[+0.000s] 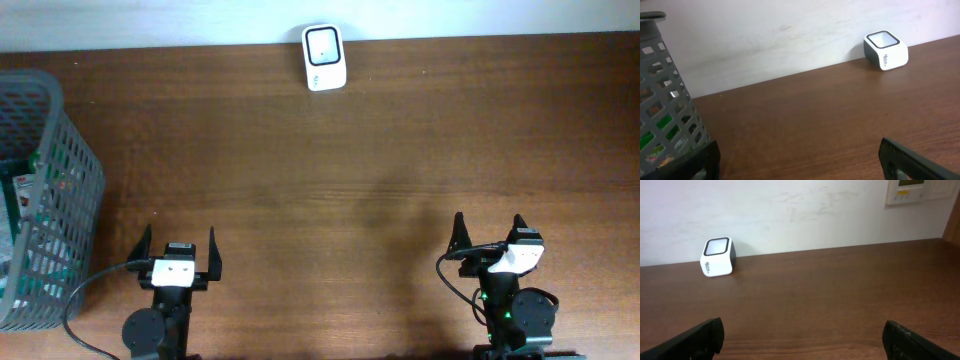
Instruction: Scan the item barcode
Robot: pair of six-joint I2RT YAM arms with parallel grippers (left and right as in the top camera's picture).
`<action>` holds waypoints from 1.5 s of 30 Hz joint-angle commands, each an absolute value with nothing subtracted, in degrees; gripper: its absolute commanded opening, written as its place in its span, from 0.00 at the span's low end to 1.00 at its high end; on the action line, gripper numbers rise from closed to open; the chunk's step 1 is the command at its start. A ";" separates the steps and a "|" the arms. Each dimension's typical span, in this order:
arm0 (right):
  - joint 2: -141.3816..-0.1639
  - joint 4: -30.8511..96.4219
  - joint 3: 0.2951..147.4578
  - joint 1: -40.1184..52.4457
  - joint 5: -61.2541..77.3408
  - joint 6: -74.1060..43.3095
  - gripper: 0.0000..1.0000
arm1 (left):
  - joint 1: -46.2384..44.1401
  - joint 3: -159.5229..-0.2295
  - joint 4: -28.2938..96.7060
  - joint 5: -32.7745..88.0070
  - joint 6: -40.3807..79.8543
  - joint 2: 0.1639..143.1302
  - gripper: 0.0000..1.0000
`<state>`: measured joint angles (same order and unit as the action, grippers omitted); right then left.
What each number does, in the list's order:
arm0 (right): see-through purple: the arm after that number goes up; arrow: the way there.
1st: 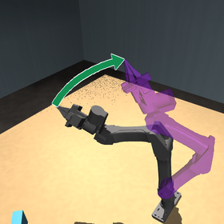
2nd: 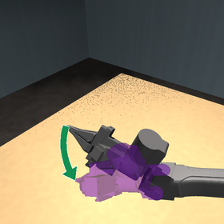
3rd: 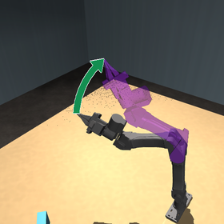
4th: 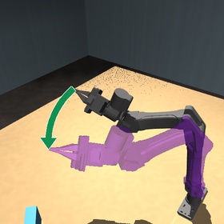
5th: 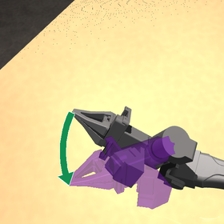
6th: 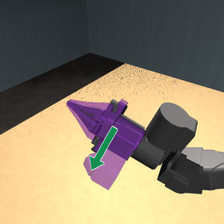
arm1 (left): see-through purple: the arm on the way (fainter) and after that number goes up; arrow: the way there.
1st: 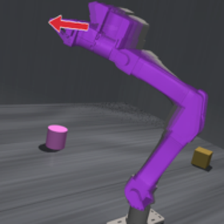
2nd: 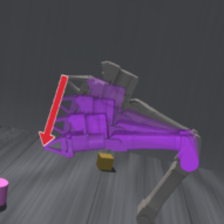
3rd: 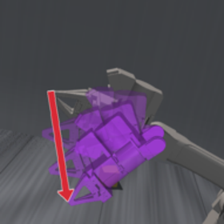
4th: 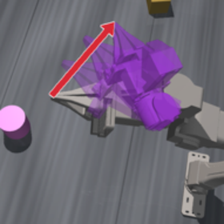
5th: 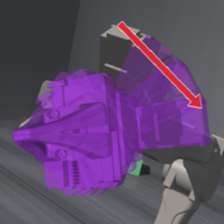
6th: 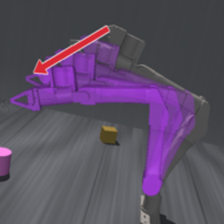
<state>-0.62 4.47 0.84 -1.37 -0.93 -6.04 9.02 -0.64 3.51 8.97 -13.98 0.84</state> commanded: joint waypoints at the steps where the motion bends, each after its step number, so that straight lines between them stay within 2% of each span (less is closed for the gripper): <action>1: -0.36 4.56 0.32 -1.52 -0.60 -6.42 0.98 | 8.75 -0.54 3.92 8.56 -14.87 0.30 0.99; 17: -0.36 4.56 0.32 -1.52 -0.60 -6.42 0.98 | 8.75 -0.58 3.09 13.78 -14.81 0.30 0.99; 26: -0.36 4.56 0.32 -1.52 -0.60 -6.42 0.98 | 8.80 -6.15 3.11 13.76 -12.47 3.46 0.99; 38: -0.36 4.56 0.32 -1.52 -0.60 -6.42 0.98 | 8.80 -32.97 5.34 17.10 -11.57 30.98 0.99; 40: -0.36 4.56 0.32 -1.52 -0.60 -6.42 0.98 | 8.80 -39.68 8.47 18.35 -11.18 36.58 0.99; 45: -0.36 4.56 0.32 -1.52 -0.60 -6.44 0.98 | 8.80 -60.71 25.45 19.79 -11.18 52.29 0.99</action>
